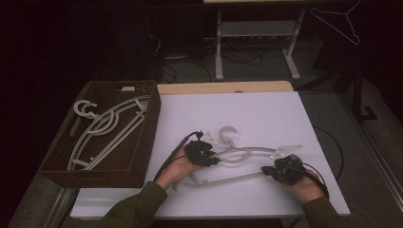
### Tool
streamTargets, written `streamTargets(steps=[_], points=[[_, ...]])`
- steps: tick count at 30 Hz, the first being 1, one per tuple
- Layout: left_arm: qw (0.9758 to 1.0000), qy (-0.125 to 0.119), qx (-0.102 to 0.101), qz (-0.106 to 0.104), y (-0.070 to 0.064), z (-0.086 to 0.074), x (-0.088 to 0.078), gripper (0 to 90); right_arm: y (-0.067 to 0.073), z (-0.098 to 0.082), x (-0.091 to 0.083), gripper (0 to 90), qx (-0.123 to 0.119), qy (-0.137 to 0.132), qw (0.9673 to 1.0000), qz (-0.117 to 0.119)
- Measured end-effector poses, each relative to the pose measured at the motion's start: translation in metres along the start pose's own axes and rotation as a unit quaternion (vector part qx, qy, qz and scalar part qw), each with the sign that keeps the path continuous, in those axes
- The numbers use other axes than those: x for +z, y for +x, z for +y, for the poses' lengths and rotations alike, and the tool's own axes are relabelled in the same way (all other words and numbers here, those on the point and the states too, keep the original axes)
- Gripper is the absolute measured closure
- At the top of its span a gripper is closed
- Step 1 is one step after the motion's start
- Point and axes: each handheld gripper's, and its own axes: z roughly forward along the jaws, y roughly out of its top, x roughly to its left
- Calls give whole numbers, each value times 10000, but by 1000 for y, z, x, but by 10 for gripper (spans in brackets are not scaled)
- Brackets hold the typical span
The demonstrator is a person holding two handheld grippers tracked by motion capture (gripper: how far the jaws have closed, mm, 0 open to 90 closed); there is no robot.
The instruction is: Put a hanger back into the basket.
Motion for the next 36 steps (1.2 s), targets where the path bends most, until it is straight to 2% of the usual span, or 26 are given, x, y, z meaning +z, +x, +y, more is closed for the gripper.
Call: streamTargets(steps=[4, 5, 10, 16, 19, 21, 22, 23, 24, 26, 28, 29, 30, 31, 33, 35, 36], points=[[10000, -12, -30, 75, 1, -1, -1, 786, 0, 0, -1, 900, -19, 15, 10000, -17], [10000, -24, -49, 33, 2, -1, -1, 801, 0, 0, -1, 900, -20, 15, 10000, -15], [10000, -19, -74, 6, 3, -1, -2, 807, 0, 0, -1, 900, -17, 7, 10000, -4], [9997, 2, -225, -101, 5, -2, -2, 812, 1, 1, -3, 880, 25, -61, 10000, 68], [9996, -28, -244, -107, 6, -2, -4, 813, 2, 3, -6, 820, 62, -227, 9996, 174], [9997, -11, -208, -102, 7, -1, -7, 814, 3, 4, -8, 741, 110, -351, 9991, 192], [9998, -9, -201, -95, 7, -1, -8, 813, 2, 4, -10, 694, 83, -432, 9988, 207], [9996, -56, -257, -88, 7, -1, -9, 814, 3, 4, -11, 636, 192, -497, 9984, 210], [9994, -115, -328, -70, 7, -1, -10, 814, 2, 4, -12, 574, 189, -562, 9980, 201], [9994, -119, -322, -45, 9, 0, -15, 814, 2, 4, -15, 438, 202, -704, 9973, 87], [9990, -190, -410, -37, 10, 0, -18, 814, 2, 5, -18, 348, 253, -829, 9962, 72], [9992, -158, -372, -5, 12, 1, -21, 814, 2, 5, -21, 306, 281, -908, 9955, 30], [9989, -205, -430, 6, 13, 2, -23, 814, 2, 5, -23, 277, 267, -974, 9949, 11], [9990, -181, -400, 39, 14, 3, -28, 815, 3, 5, -25, 251, 275, -1056, 9940, -35], [9985, -245, -478, 57, 15, 6, -32, 814, 2, 4, -29, 238, 292, -1186, 9925, -50], [9989, -204, -413, 79, 17, 9, -39, 814, 2, 2, -34, 215, 313, -1317, 9907, -106], [9987, -225, -448, 107, 17, 11, -42, 814, 1, 1, -36, 214, 329, -1367, 9900, -90]])
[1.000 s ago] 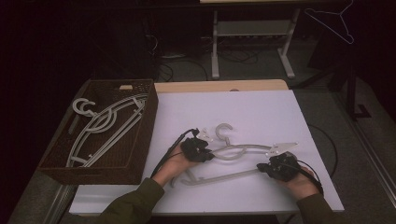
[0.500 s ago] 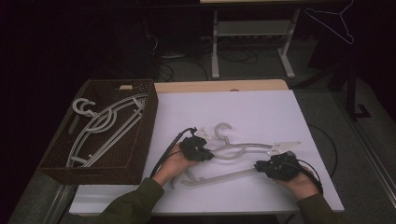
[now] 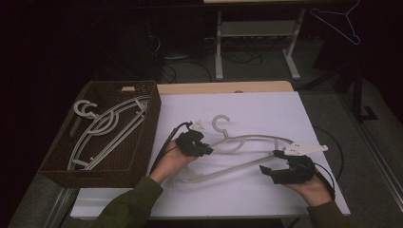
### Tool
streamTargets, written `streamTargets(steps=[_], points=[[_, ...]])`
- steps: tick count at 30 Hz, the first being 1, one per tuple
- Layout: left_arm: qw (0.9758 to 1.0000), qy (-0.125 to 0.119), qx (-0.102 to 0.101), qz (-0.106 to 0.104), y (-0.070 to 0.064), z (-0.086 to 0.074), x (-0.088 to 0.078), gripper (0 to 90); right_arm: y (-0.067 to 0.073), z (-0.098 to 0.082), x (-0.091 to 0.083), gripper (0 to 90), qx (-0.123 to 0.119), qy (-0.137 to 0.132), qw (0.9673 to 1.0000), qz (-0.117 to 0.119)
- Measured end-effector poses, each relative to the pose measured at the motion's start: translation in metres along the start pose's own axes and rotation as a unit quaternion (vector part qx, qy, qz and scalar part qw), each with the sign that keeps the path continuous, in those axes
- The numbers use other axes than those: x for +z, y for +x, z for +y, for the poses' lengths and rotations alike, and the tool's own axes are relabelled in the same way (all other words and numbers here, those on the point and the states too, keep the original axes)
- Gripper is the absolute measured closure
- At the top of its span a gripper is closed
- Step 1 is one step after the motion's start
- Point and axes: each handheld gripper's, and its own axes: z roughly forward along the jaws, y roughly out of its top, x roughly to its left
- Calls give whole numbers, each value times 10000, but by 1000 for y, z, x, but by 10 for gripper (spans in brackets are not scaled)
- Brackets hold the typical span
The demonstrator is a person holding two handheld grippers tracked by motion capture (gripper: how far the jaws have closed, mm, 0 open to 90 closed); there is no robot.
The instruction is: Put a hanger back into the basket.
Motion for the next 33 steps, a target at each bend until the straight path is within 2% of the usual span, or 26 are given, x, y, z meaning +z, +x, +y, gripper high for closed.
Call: streamTargets(steps=[4, 9, 13, 18, 19, 22, 28, 33], points=[[9999, 31, 51, 108, 2, 7, -14, 814, -2, -3, -10, 187, 74, -180, 9998, -95], [9997, -57, -112, 207, 8, 14, -35, 814, -3, -7, -17, 149, 124, -371, 9991, -174], [9991, -149, -259, 290, 12, 21, -55, 814, -3, -7, -17, 136, 123, -390, 9989, -216], [9987, -153, -333, 356, 21, 28, -79, 814, -3, -7, -13, 135, 104, -338, 9991, -238], [9982, -247, -411, 362, 23, 28, -83, 814, -3, -8, -12, 135, 111, -315, 9991, -247], [9976, -322, -462, 404, 30, 28, -99, 814, -3, -8, -11, 135, 102, -285, 9992, -266], [9955, -347, -597, 655, 45, 20, -129, 814, -5, -9, -11, 136, 105, -238, 9991, -320], [9921, -453, -767, 884, 61, 8, -156, 814, -6, -10, -10, 135, 68, -227, 9991, -341]])
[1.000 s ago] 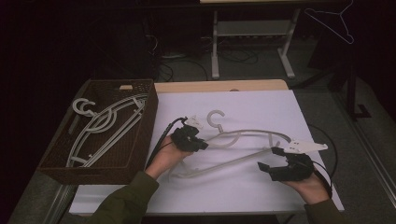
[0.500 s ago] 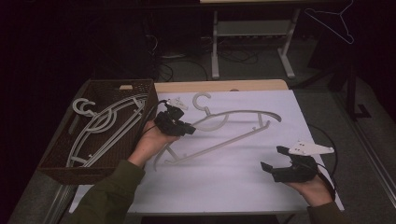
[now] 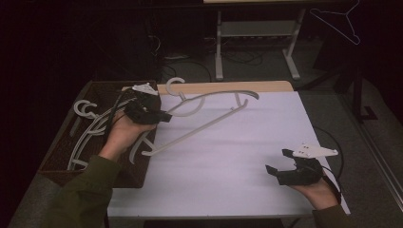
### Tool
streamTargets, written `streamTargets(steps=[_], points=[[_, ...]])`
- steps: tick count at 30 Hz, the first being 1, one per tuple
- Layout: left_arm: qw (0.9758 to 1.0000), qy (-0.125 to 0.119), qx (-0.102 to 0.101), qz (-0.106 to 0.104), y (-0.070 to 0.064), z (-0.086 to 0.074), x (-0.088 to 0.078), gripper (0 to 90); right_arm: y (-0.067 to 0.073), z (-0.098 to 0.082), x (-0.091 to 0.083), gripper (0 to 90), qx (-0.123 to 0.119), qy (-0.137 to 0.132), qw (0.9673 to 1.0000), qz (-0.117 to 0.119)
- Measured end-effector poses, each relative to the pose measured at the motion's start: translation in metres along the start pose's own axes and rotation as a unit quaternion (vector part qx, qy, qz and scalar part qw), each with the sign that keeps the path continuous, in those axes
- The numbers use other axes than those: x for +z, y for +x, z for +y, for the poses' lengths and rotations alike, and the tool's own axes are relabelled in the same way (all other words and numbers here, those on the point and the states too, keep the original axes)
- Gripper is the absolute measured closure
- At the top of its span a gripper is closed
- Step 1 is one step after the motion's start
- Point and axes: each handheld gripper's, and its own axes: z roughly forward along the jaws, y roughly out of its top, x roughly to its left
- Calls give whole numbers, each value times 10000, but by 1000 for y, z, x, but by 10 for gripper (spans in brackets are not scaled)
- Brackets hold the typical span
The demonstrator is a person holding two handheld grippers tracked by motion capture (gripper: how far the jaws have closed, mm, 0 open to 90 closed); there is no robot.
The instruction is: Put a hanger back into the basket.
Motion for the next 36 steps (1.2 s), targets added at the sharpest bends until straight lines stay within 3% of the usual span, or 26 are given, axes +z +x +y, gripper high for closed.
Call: streamTargets(steps=[5, 6, 15, 21, 28, 36], points=[[9997, -71, -144, 186, 18, -7, -20, 814, 0, 0, 0, 133, 7, 10, 10000, -9], [9993, -90, -193, 298, 28, -12, -32, 814, 0, 0, 0, 133, 31, 28, 10000, -11], [9963, -200, -488, 684, 68, -38, -71, 814, 0, 0, 2, 133, 17, 50, 10000, -59], [9924, -291, -735, 943, 94, -58, -94, 814, 1, 0, 3, 133, 33, 85, 9999, -81], [9879, -294, -862, 1257, 120, -78, -116, 814, 0, 0, 4, 134, 3, 91, 9999, -117], [9815, -165, -1050, 1590, 142, -102, -128, 813, -1, -1, 5, 134, 18, 121, 9998, -140]])
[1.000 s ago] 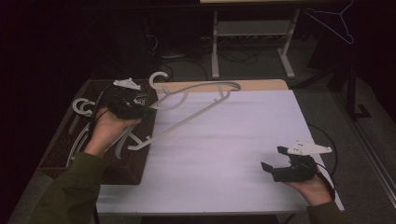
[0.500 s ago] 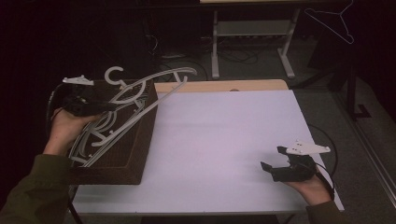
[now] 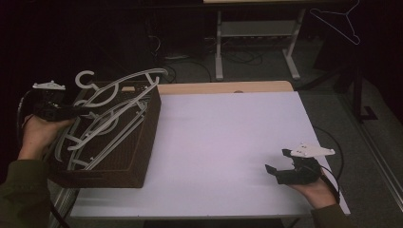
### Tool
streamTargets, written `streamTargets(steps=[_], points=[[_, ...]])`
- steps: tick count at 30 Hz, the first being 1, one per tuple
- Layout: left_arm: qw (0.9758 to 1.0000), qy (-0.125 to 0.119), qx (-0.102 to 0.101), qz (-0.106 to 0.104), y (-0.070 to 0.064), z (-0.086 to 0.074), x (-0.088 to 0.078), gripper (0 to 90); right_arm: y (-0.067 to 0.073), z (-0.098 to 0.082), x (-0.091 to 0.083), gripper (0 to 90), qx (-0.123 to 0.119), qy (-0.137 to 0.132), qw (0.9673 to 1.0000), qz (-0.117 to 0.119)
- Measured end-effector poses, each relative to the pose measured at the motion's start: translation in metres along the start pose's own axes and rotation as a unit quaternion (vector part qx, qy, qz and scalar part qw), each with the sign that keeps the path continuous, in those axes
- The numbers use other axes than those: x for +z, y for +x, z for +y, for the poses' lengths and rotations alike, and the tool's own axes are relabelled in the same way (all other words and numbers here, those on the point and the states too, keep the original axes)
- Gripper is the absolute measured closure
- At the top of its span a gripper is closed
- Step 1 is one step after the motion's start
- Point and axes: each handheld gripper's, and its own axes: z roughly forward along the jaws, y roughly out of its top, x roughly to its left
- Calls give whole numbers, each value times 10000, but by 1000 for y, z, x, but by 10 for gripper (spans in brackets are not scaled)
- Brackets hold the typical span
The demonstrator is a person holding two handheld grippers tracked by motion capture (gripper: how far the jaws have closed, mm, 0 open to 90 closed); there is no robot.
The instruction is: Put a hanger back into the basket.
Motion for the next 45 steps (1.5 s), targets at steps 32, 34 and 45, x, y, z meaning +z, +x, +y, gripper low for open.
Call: streamTargets(steps=[32, 34, 45], points=[[9992, 127, -264, 278, 30, -37, 3, 531, -1, 0, -1, 137, 35, -16, 10000, -79], [9993, 66, -302, 208, 28, -36, 3, 494, -1, 0, -1, 137, 32, -26, 10000, -71], [9970, -533, -369, -413, -5, -23, 7, 337, -2, 8, -3, 137, 27, -168, 9999, -18]])
